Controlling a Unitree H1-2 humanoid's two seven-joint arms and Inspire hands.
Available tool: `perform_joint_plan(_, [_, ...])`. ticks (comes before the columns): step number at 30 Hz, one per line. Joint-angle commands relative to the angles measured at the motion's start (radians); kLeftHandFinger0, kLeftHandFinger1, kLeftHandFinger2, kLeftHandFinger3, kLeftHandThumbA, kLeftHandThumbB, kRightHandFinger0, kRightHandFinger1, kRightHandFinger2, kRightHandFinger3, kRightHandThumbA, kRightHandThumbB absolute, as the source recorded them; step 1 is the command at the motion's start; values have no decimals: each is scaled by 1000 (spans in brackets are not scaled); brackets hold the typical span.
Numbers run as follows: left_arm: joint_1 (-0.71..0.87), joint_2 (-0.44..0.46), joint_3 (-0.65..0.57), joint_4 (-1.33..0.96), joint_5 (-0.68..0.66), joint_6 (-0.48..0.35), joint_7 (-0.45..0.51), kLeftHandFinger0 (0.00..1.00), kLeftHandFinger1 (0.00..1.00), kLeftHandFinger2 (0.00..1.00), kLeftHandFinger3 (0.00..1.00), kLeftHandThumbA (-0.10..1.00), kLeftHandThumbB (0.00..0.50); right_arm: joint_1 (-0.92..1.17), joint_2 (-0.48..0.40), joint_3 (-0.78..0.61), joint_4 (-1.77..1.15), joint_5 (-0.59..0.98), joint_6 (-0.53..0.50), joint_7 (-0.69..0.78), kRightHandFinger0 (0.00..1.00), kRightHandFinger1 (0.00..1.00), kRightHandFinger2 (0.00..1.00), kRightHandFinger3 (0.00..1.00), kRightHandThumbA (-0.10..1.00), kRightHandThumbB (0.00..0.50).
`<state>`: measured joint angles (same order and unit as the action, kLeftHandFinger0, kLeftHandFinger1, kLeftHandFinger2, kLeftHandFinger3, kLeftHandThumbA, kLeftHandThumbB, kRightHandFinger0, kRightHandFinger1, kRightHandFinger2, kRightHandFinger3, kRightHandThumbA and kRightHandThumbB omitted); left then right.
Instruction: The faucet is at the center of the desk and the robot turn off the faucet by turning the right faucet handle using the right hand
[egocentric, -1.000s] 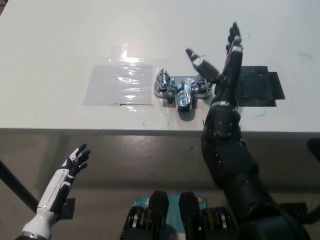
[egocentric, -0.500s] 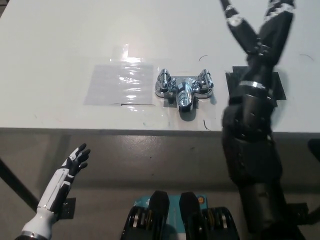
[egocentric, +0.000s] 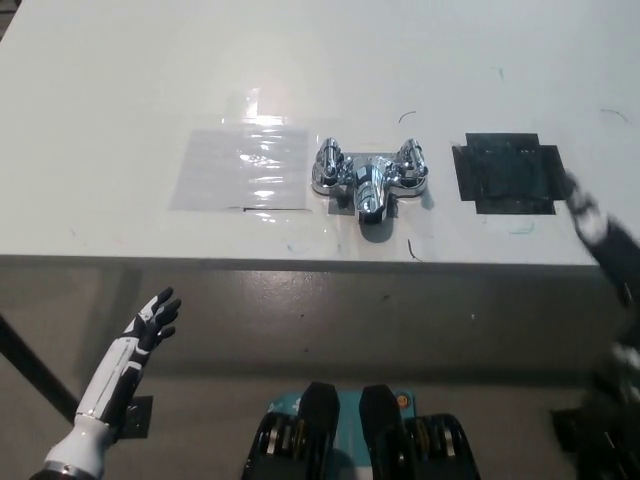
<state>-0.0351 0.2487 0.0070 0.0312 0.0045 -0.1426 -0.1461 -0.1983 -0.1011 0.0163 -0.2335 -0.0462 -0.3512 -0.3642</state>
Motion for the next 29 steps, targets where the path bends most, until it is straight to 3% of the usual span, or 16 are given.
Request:
perform_joint_plan(1, [-41, 41, 11, -51, -17, 4, -28, 1000, 1000, 1000, 1000, 1000, 430, 245, -170, 135, -284, 23, -91, 246, 1000, 1000, 1000, 1000, 1000, 347])
perform_joint_plan(3, [-41, 43, 10, -46, -11, -10, -27, 1000, 1000, 1000, 1000, 1000, 419, 278, -181, 155, -247, 44, -99, 249, 1000, 1000, 1000, 1000, 1000, 351])
perform_joint_plan(6, [-39, 40, 12, -36, -18, -19, -25, 1000, 1000, 1000, 1000, 1000, 426, 295, -178, 165, -141, 8, -119, 231, 1000, 1000, 1000, 1000, 1000, 310])
perform_joint_plan(11, [-34, 34, 11, -44, -21, -20, -21, 1000, 1000, 1000, 1000, 1000, 436, 260, -157, 156, 33, 25, -119, 238, 1000, 1000, 1000, 1000, 1000, 333])
perform_joint_plan(14, [-34, 33, 13, -31, -18, -45, -20, 1000, 1000, 1000, 1000, 1000, 419, 233, -137, 143, 130, 32, -119, 245, 1000, 1000, 1000, 1000, 1000, 263])
perform_joint_plan(16, [-34, 32, 13, -32, -21, -42, -21, 1000, 1000, 1000, 1000, 1000, 418, 210, -129, 139, 187, 38, -119, 251, 1000, 1000, 1000, 1000, 1000, 250])
perform_joint_plan(18, [-31, 27, 12, -36, -24, -32, -22, 1000, 1000, 1000, 1000, 1000, 426, 170, -111, 129, 294, 54, -119, 265, 1000, 1000, 1000, 1000, 1000, 249])
perform_joint_plan(21, [-30, 24, 10, -33, -21, -36, -23, 1000, 1000, 1000, 1000, 1000, 418, 145, -87, 115, 382, 79, -119, 285, 1000, 1000, 1000, 1000, 1000, 301])
perform_joint_plan(25, [-35, 22, 10, -23, -17, -40, -20, 1000, 1000, 1000, 1000, 1000, 434, 132, -66, 96, 437, 99, -119, 309, 1000, 1000, 1000, 1000, 1000, 263])
perform_joint_plan(29, [-38, 16, 8, -25, -13, -32, -16, 1000, 1000, 1000, 1000, 1000, 445, 131, -55, 80, 471, 90, -119, 317, 1000, 1000, 1000, 1000, 1000, 287])
